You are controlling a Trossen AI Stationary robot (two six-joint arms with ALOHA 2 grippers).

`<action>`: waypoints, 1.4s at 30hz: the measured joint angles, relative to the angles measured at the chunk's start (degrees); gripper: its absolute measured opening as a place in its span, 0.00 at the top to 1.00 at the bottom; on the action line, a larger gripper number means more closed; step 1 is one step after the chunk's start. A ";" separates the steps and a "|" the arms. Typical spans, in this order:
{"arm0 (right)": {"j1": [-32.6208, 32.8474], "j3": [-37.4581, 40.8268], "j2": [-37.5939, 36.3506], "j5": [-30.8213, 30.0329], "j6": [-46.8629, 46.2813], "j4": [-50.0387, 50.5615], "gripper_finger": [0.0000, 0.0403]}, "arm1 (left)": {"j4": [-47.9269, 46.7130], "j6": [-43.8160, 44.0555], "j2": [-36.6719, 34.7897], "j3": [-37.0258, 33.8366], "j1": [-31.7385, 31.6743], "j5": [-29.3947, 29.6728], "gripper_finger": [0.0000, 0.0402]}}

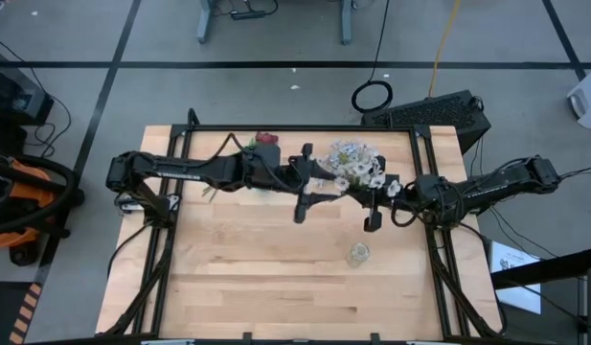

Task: Sort flowers into vase by color
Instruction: Put the white flowers into the transparent vase

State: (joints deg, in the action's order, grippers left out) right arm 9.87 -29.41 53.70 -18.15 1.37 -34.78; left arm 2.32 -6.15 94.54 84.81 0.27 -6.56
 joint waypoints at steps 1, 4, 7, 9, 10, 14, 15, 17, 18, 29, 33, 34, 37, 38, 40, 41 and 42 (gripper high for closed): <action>0.00 0.00 -0.82 0.02 -0.89 1.07 0.99 | -2.61 0.82 -0.15 0.00 0.34 0.62 0.46; 0.01 0.00 -3.00 0.19 -3.67 3.41 0.99 | -7.01 2.73 0.21 -1.06 1.44 3.06 0.45; 0.47 0.00 -4.19 0.26 -5.41 5.80 0.99 | -4.00 2.97 1.60 -3.60 2.83 5.42 0.45; 1.01 0.00 -4.31 0.30 -6.55 5.85 0.99 | -0.71 3.98 2.36 -5.87 3.89 7.33 0.45; 1.34 0.00 -4.41 0.34 -7.17 5.93 0.99 | 1.52 4.30 2.75 -6.62 4.35 8.23 0.45; 2.36 0.00 -4.33 0.05 -9.62 6.54 0.99 | 9.57 4.35 3.47 -9.47 5.81 11.78 0.45; 2.54 0.02 -4.31 0.06 -9.86 6.66 0.99 | 10.69 4.38 3.57 -9.93 6.03 11.95 0.45; 2.89 0.02 -4.31 0.07 -9.75 6.56 0.99 | 11.75 4.61 3.91 -10.16 6.49 12.30 0.45; 3.03 0.02 -4.33 0.07 -9.61 6.53 0.99 | 12.44 5.35 4.36 -10.14 6.63 13.03 0.45; 3.17 0.02 -4.31 0.27 -8.23 5.76 0.99 | 16.50 8.84 11.12 -10.14 7.26 16.40 0.45; 3.17 0.02 -4.31 0.31 -8.20 5.66 0.99 | 19.88 8.83 13.48 -10.14 7.31 18.62 0.45; 3.17 0.02 -4.31 0.31 -8.20 5.81 0.99 | 20.46 8.83 14.01 -10.14 7.28 19.25 0.45; 3.17 0.02 -4.31 0.31 -8.20 5.85 0.99 | 20.51 8.49 14.57 -10.14 7.26 20.39 0.46; 3.17 0.02 -4.31 0.31 -8.20 5.85 0.99 | 20.53 8.32 14.58 -10.14 7.21 20.39 0.47; 3.17 0.02 -4.31 0.31 -8.20 5.91 0.99 | 20.78 7.22 14.50 -10.14 7.23 20.39 0.51; 3.17 0.02 -4.31 0.32 -8.20 5.99 0.99 | 20.79 6.95 14.49 -10.14 7.26 20.39 0.54; 3.17 0.02 -4.31 0.33 -8.20 6.01 0.99 | 20.79 6.88 14.49 -10.14 7.26 20.38 0.58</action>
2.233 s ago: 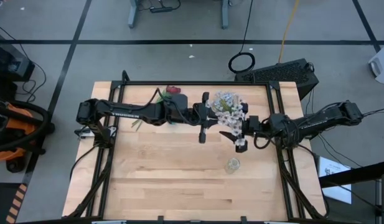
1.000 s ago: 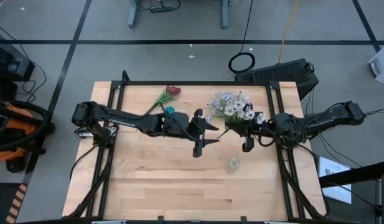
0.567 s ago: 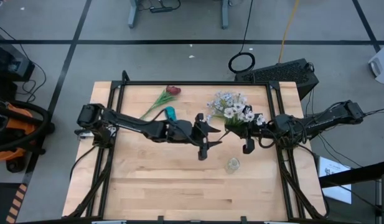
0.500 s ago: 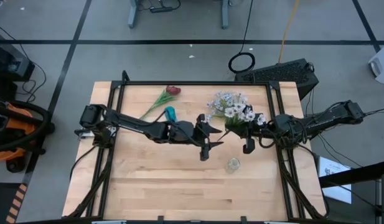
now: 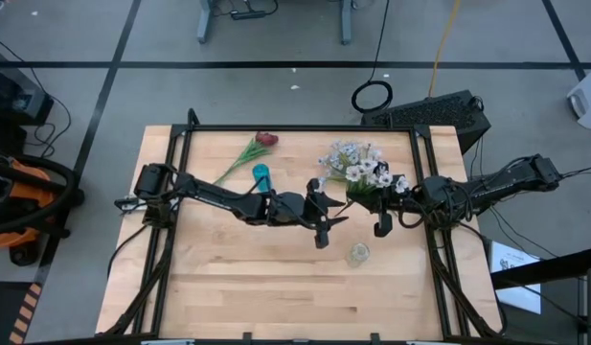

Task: Sort flowers into vase by color
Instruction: Put the white flowers into the transparent vase

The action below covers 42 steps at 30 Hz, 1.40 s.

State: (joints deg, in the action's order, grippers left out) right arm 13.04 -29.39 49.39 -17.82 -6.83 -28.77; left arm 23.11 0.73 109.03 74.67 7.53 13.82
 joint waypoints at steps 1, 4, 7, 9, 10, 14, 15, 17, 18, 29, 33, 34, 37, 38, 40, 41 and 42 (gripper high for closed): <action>0.00 0.00 0.00 0.01 0.00 0.01 0.99 | -0.04 -0.05 0.00 0.00 0.00 -0.03 0.62; 0.00 0.00 0.00 0.24 0.00 0.35 0.99 | -0.02 -1.34 0.00 0.00 -0.05 -1.70 0.75; 0.00 0.00 0.00 0.33 0.00 0.44 0.99 | -0.04 -2.94 0.00 0.00 -0.44 -2.70 0.88; 0.00 0.00 0.00 0.35 0.00 0.39 0.99 | -0.04 -3.77 0.00 0.00 -0.82 -2.75 0.95; 0.00 0.00 0.00 0.34 0.02 0.40 0.99 | -0.06 -4.14 0.00 0.00 -0.95 -2.79 0.97; 0.00 0.00 0.00 0.28 0.52 0.42 0.99 | -0.06 -3.26 0.00 0.00 -1.34 -2.97 0.94; 0.00 0.00 0.00 0.32 0.66 0.43 0.99 | -0.06 -2.80 0.00 0.00 -1.36 -3.17 0.91; 0.00 0.00 0.00 0.91 0.90 0.56 0.99 | -0.06 -2.66 0.02 0.00 -1.36 -3.23 0.86; 0.00 0.00 0.00 1.39 1.31 0.59 0.99 | 0.08 -2.58 0.18 0.00 -1.36 -3.23 0.84; 0.00 0.00 0.00 1.67 2.37 1.09 0.99 | 0.19 -2.77 1.83 0.07 -1.42 -3.54 0.67; 0.00 0.00 0.02 1.68 3.10 1.83 0.99 | -0.44 -2.76 2.21 0.02 -1.77 -3.53 0.77; 0.00 0.00 0.02 1.68 3.23 2.14 0.99 | -0.35 -2.68 2.20 0.03 -1.85 -3.51 0.81; 0.00 0.02 0.02 1.66 3.47 2.32 0.99 | -0.84 -2.62 2.10 0.04 -2.13 -3.54 0.94; 0.00 0.03 0.05 1.66 3.44 2.43 0.98 | -1.08 -2.61 2.10 0.04 -2.18 -3.54 0.96; -0.02 0.04 0.06 1.64 2.59 2.47 0.97 | -1.14 -2.62 2.10 0.04 -2.27 -3.51 0.96; -0.02 0.04 0.03 1.64 1.72 2.72 0.96 | -1.40 -2.64 2.10 0.04 -2.30 -3.49 0.96; -0.02 0.04 0.02 1.64 0.95 3.34 0.93 | -1.93 -2.64 2.10 0.04 -2.32 -3.43 0.95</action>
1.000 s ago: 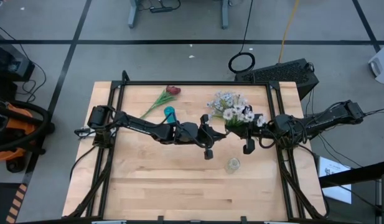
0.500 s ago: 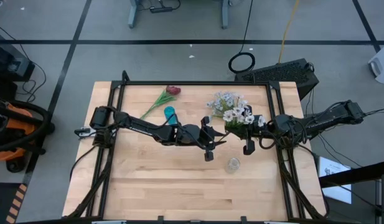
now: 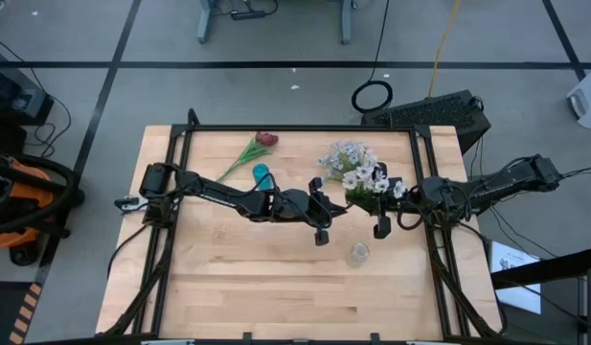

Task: Sort flowers into vase by color
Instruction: Put the white flowers into the transparent vase

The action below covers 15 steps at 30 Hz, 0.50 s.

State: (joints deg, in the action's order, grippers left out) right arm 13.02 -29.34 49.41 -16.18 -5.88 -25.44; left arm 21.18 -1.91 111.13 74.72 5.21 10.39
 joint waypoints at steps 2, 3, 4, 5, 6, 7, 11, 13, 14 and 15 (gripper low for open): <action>0.01 0.00 0.00 0.03 -1.25 1.76 0.88 | -1.37 0.01 0.00 0.00 0.00 0.04 0.96; 0.00 0.00 0.00 0.04 -2.09 2.83 0.84 | -1.79 0.02 0.00 0.00 0.02 0.07 0.96; 0.00 0.00 0.00 0.02 -2.96 3.90 0.81 | -2.00 0.04 0.00 0.00 0.04 0.10 0.97; 0.00 0.00 0.00 0.04 -3.67 5.04 0.76 | -2.36 0.07 0.00 0.00 0.04 0.13 0.97; 0.00 0.00 0.00 0.04 -4.23 6.19 0.72 | -2.82 0.09 0.00 0.00 0.04 0.15 0.97; 0.00 0.00 0.00 0.05 -4.85 7.22 0.68 | -3.62 0.20 0.00 0.00 0.04 0.15 0.97; 0.02 0.00 0.00 0.00 -5.36 9.07 0.52 | -6.94 2.57 0.00 0.00 0.06 0.20 0.98; 0.10 0.00 0.00 -0.05 -5.14 9.06 0.45 | -7.61 3.08 0.00 0.00 0.21 0.22 0.98; 0.18 0.00 -0.03 -0.07 -5.01 9.03 0.42 | -7.85 3.10 0.00 0.00 0.34 0.23 0.98; 0.29 0.00 -0.18 -0.09 -4.92 9.06 0.40 | -8.05 3.10 0.00 0.00 0.49 0.31 0.98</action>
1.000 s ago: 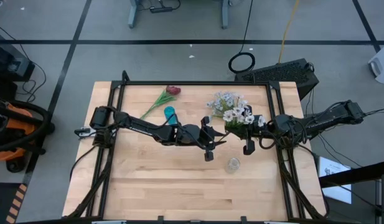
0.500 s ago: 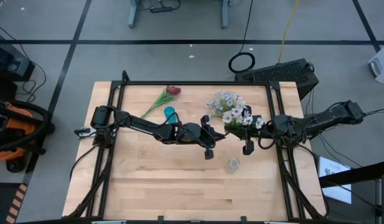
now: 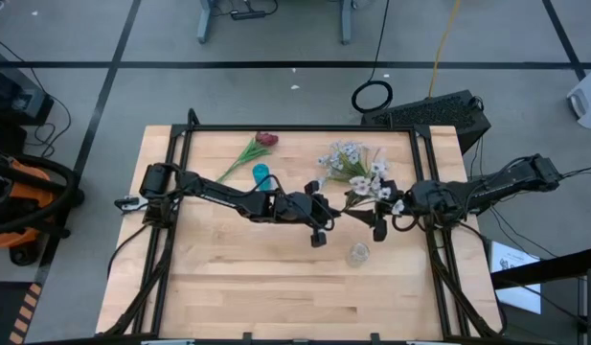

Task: Sort flowers into vase by color
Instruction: Put the white flowers into the transparent vase

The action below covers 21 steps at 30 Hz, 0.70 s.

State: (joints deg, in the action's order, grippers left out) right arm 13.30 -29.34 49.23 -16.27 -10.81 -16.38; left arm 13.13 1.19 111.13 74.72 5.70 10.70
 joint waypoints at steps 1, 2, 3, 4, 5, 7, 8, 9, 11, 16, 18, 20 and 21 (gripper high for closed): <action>0.17 0.00 -0.06 -0.10 0.06 -0.02 0.38 | 0.00 0.02 0.00 0.00 0.14 0.02 0.98; 0.35 0.00 -0.17 -0.28 0.29 -0.08 0.37 | 0.02 0.02 0.00 0.00 0.36 0.06 0.98; 0.57 0.00 -0.43 -0.35 0.58 0.04 0.36 | 0.08 0.02 0.00 0.00 0.57 0.05 0.98; 0.80 0.00 -0.80 -0.39 0.92 0.04 0.36 | 0.16 0.00 -0.13 0.00 0.78 0.06 0.98; 1.00 0.00 -1.26 -0.58 1.29 -0.09 0.35 | 0.11 0.00 -0.30 0.00 0.96 0.06 0.98; 1.57 0.00 -2.41 -1.90 2.56 -0.48 0.36 | 0.79 -0.02 -0.55 0.00 1.23 0.28 0.98; 1.94 0.00 -2.98 -2.84 3.45 -0.61 0.36 | 1.34 -0.04 -0.62 0.00 1.31 0.35 0.98; 2.30 0.00 -3.42 -3.46 4.16 -0.63 0.37 | 1.76 -0.04 -0.62 0.00 1.38 0.45 0.98; 2.74 0.00 -4.04 -3.80 4.94 -1.20 0.38 | 2.14 -0.04 -0.61 0.00 1.46 0.54 0.98; 3.49 0.00 -4.09 -3.36 5.59 -2.20 0.42 | 3.04 -0.03 -0.61 0.00 1.52 0.70 0.98; 3.51 -0.02 -3.85 -3.41 5.84 -2.43 0.45 | 3.06 -0.04 -0.61 0.00 1.52 0.70 0.98; 3.51 -0.02 -3.74 -3.58 5.92 -2.57 0.49 | 3.38 -0.04 -0.61 0.00 1.54 0.70 0.98; 3.51 -0.02 -3.57 -3.60 5.94 -3.08 0.51 | 3.36 -0.04 -0.61 0.00 1.54 0.70 0.98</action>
State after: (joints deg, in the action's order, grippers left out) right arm 16.82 -29.36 45.66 -19.87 -4.86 -19.46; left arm 16.48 1.15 110.52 74.72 7.25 11.40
